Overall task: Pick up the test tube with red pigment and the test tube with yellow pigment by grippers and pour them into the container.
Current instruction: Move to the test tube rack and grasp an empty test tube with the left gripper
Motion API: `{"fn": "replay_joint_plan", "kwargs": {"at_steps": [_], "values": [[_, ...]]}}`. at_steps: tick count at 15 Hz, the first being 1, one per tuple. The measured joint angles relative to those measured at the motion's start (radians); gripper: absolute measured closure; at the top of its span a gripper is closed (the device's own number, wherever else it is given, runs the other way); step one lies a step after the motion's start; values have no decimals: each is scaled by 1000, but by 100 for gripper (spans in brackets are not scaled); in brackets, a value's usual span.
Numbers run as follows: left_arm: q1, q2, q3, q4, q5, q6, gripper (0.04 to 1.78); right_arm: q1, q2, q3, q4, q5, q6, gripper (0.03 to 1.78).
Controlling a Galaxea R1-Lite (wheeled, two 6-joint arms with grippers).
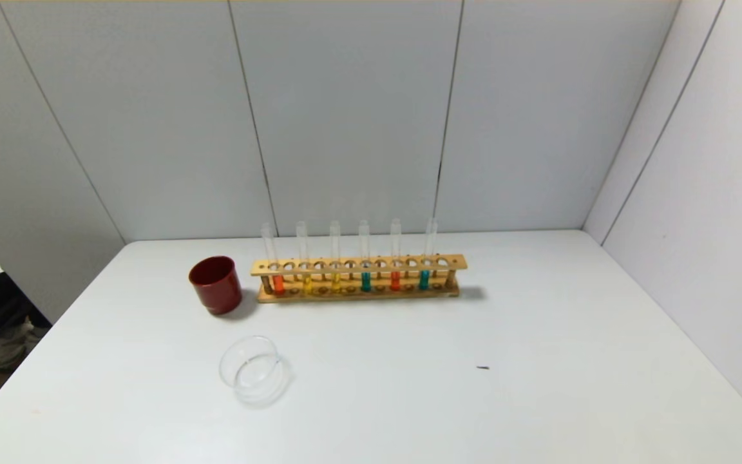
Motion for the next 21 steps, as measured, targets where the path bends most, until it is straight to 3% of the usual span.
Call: {"fn": "replay_joint_plan", "kwargs": {"at_steps": [7,11,16,19,21], "values": [[-1,0,-3,1,-8,24,7,0,0,0,0,0,0,6],[-2,44,-206,95,-82,25,7,-1,0,0,0,0,0,6],[-20,373,-569,186,-156,26,7,-1,0,0,0,0,0,6],[-26,659,-699,115,-177,27,7,-1,0,0,0,0,0,6],[-29,881,-763,0,-184,27,7,-1,0,0,0,0,0,6]]}}
